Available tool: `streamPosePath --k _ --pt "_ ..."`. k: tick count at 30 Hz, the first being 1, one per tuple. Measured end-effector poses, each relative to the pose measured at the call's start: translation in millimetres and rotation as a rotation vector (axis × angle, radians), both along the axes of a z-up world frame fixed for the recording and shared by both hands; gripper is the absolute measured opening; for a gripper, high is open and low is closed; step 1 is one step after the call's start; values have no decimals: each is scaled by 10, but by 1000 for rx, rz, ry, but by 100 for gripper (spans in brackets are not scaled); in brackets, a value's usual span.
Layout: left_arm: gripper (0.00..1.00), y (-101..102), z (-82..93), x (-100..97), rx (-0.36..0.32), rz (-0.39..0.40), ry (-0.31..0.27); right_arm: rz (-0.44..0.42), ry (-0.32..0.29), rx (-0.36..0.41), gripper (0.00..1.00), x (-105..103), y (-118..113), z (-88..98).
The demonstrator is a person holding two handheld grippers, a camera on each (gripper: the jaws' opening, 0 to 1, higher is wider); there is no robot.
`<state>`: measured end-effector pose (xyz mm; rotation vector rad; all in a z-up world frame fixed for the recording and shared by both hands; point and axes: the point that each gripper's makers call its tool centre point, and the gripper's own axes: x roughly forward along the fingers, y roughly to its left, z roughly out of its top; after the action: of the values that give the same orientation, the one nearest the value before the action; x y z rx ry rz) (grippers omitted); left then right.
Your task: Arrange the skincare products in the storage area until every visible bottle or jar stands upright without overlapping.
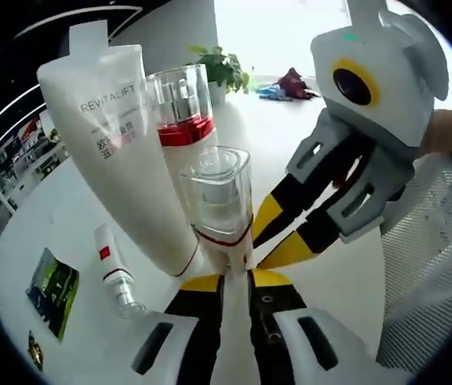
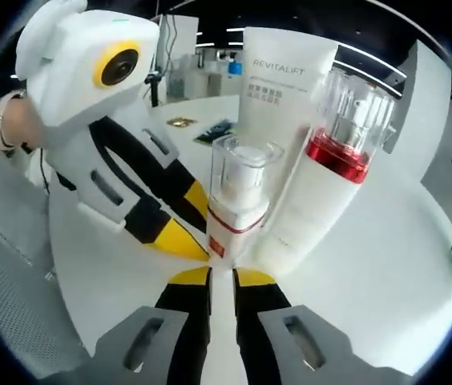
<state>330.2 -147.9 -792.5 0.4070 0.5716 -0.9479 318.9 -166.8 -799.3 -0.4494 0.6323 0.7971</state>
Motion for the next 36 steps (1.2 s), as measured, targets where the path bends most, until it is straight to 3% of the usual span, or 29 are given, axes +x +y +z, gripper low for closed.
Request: streamPosePath --k 11,19,36 --pt "11 -8 23 9 -10 6 -7 -28 -23 3 7 49 -21 -9" --pt "12 -23 3 -5 -12 6 -5 -5 -66 -41 6 69 -25 -25" --pt "11 -22 -3 -17 -19 11 -3 26 -65 -40 13 51 16 -33"
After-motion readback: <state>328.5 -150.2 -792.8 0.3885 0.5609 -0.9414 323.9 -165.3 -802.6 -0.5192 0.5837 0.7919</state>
